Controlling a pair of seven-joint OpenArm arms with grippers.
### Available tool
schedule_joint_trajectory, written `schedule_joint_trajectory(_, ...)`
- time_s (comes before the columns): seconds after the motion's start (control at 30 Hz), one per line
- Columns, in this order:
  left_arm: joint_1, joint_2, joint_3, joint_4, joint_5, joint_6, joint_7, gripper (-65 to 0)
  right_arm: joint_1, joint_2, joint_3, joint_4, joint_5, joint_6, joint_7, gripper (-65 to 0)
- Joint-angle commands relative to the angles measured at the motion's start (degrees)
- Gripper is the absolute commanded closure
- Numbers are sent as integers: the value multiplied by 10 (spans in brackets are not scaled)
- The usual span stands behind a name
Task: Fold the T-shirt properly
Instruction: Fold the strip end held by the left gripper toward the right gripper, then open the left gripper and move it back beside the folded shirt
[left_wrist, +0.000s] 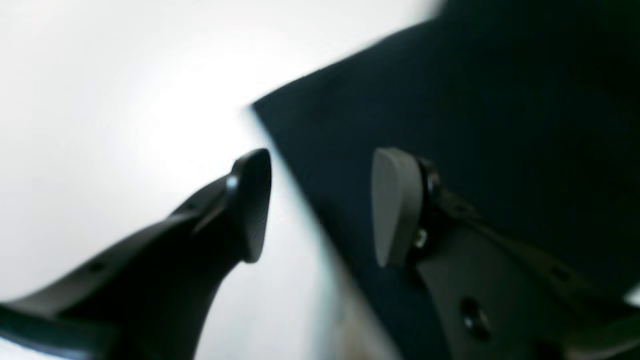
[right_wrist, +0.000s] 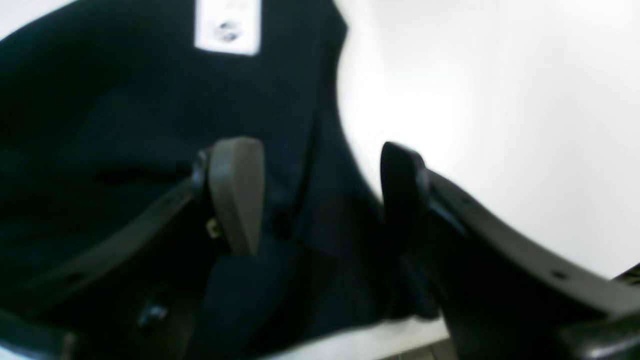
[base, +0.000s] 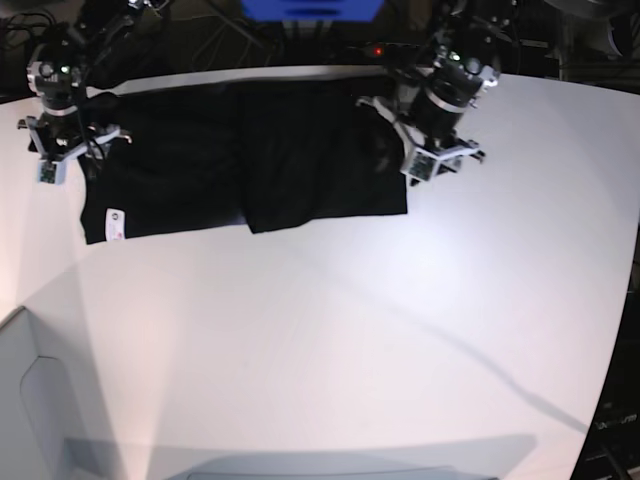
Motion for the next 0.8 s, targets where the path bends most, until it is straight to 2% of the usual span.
schedule_joint_trajectory(0.0, 7, -1, -21, 10, -19, -2, -14, -316, 8, 9, 2, 7, 8, 7, 13, -389)
schedule_joint_trajectory(0.17, 9, -1, -127, -19, -132, -2, -8, -316, 35, 29, 2, -42, 7, 7, 13, -401)
schedule_joint_trajectory(0.3, 7, -5, -149, -58, -185, -2, -8, -317, 45, 52, 2, -96, 7, 7, 14, -417)
schedule_joint_trajectory(0.43, -1, -1, -147, -95, -192, -2, -12, -317, 57, 74, 2, -134, 7, 7, 15, -419)
schedule_joint_trajectory(0.77, -18, 0, -146, -115, -190, -2, -8, -317, 55, 81, -8, -177, 7, 7, 17, -416)
